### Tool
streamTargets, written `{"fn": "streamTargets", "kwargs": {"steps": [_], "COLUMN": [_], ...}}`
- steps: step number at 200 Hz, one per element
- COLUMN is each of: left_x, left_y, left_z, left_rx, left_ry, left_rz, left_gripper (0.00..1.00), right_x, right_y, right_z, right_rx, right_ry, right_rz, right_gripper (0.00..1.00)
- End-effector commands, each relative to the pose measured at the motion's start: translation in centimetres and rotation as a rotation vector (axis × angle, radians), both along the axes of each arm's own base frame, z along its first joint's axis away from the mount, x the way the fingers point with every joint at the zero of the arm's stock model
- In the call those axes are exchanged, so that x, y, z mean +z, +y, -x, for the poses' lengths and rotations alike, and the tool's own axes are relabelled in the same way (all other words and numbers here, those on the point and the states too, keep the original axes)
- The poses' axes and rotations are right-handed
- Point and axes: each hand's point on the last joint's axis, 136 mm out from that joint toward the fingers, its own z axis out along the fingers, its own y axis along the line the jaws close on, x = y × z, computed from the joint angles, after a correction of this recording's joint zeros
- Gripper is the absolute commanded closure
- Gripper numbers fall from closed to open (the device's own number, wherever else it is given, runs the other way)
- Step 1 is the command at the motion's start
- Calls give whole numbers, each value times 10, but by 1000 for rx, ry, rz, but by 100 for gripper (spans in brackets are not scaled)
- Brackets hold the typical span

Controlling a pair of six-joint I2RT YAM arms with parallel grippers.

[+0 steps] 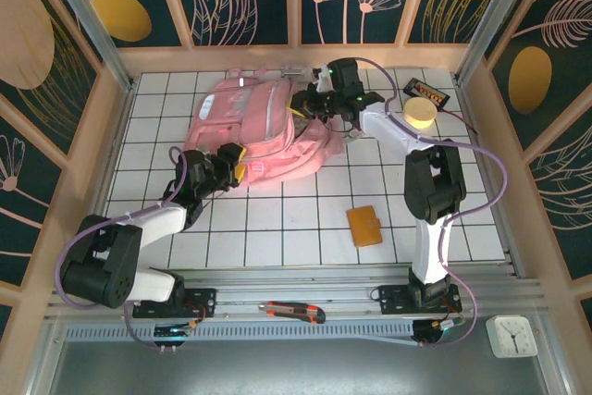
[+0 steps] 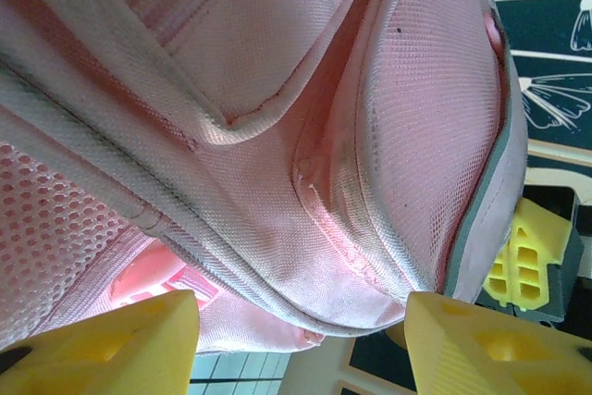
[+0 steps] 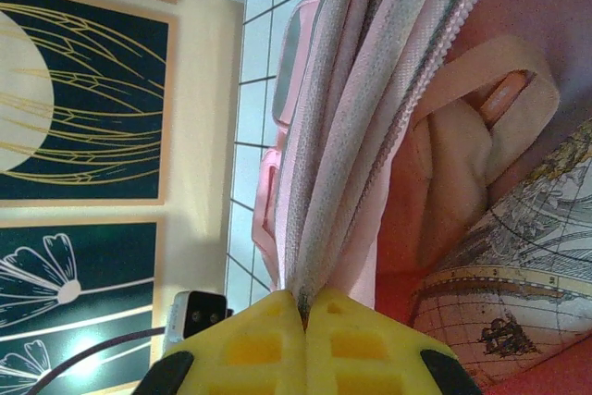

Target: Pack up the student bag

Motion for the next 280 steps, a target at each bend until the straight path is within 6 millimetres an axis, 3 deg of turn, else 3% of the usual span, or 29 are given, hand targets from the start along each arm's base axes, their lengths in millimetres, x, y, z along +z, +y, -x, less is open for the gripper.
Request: {"fn": "streamTargets", "kwargs": {"steps": [1,60,121,172,204,236,256,273,280], "left_x": [17,2,7,9,10,10,8,10,13], "left_y": [-5,-4,-5,-2,-1,-1,-3,-5,-6], "left_z": [-7,-8,-34,-39,-43,-46,-46,-48,-48], "left_rx": [-23,-7,38,67,79,78,72,60,57], "left_ry": [-53,-23,-49,-53,-54,-57,-51,-52,-58], "left_rz": [26,48,62,67,67,64,63,79,88], "left_gripper": [40,41,50,57,72,77,100,100,100], "right_x": [60,79,72,62,60,56,53,49,46], "right_y": [16,27,36,34,34,32,31,28,24], "right_z": [4,10,24,29,31,33,34,34,33], "right_rx": [34,40,63,68,71,70,70,65,56], "right_ry": [-102,-110,-78,-58,-51,-45,-42,-47,-51], "right_rz": [-94,-102,-85,-77,-75,-67,-57,-23,10], "right_gripper": [100,100,100,100,100,100,100,100,87]}}
